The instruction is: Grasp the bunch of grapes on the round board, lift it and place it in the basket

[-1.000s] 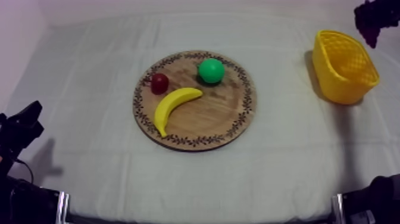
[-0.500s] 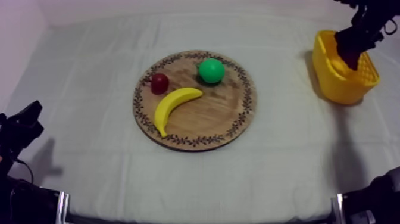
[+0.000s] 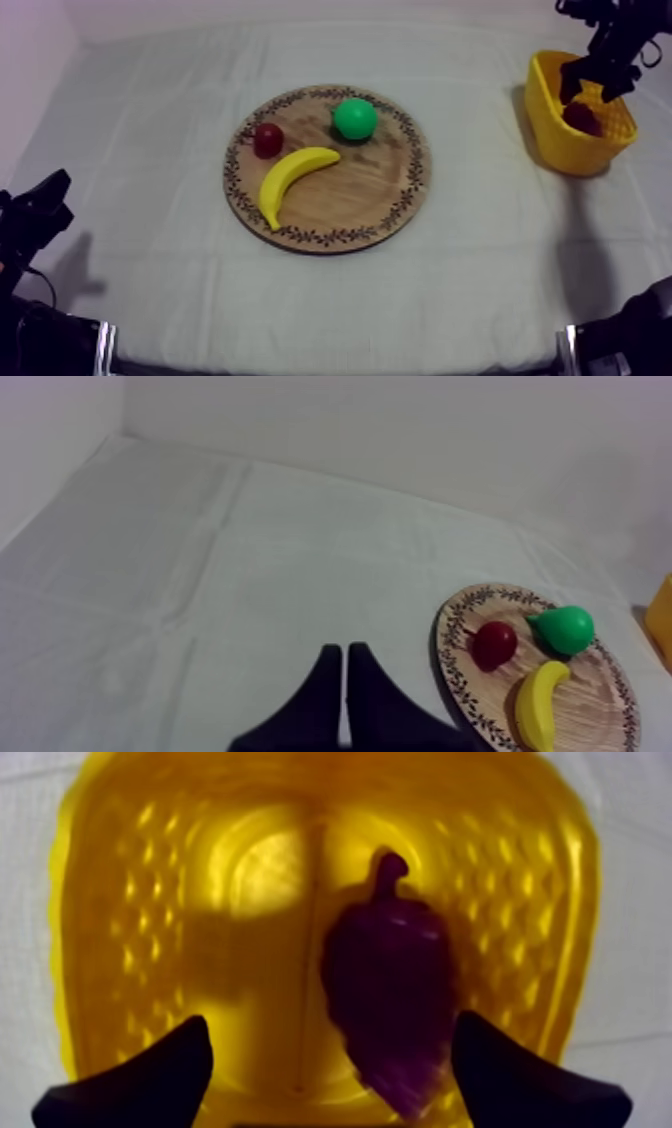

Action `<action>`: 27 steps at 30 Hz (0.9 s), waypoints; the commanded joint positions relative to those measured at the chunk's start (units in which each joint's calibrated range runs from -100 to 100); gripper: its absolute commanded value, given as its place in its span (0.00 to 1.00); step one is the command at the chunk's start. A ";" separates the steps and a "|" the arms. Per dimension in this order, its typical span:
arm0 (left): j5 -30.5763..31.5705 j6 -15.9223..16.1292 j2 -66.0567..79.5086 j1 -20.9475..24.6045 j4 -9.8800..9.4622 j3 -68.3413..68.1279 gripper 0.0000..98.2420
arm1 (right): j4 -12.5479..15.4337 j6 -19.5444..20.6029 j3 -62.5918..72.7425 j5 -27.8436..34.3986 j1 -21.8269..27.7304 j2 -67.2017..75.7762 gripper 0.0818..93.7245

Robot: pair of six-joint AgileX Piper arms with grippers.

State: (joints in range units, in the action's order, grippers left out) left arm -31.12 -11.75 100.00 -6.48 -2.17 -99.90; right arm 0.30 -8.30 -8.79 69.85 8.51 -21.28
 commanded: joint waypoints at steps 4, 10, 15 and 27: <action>0.00 0.00 0.00 0.01 0.00 0.01 0.00 | -0.53 0.32 -1.56 -0.27 -1.13 6.07 0.77; 0.00 0.00 0.00 0.01 0.00 0.01 0.00 | -1.46 1.30 -5.89 -0.56 -2.57 17.78 0.71; 0.00 0.00 0.00 0.01 0.00 0.01 0.00 | -1.93 2.39 -11.35 -1.26 -2.46 28.88 0.62; 0.00 0.00 0.00 0.01 0.00 0.01 0.00 | -2.34 2.85 -30.33 -4.39 -2.38 54.78 0.43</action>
State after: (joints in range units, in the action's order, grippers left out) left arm -31.12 -11.75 100.00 -6.48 -2.17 -99.90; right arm -2.01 -5.66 -35.34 66.01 6.20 26.80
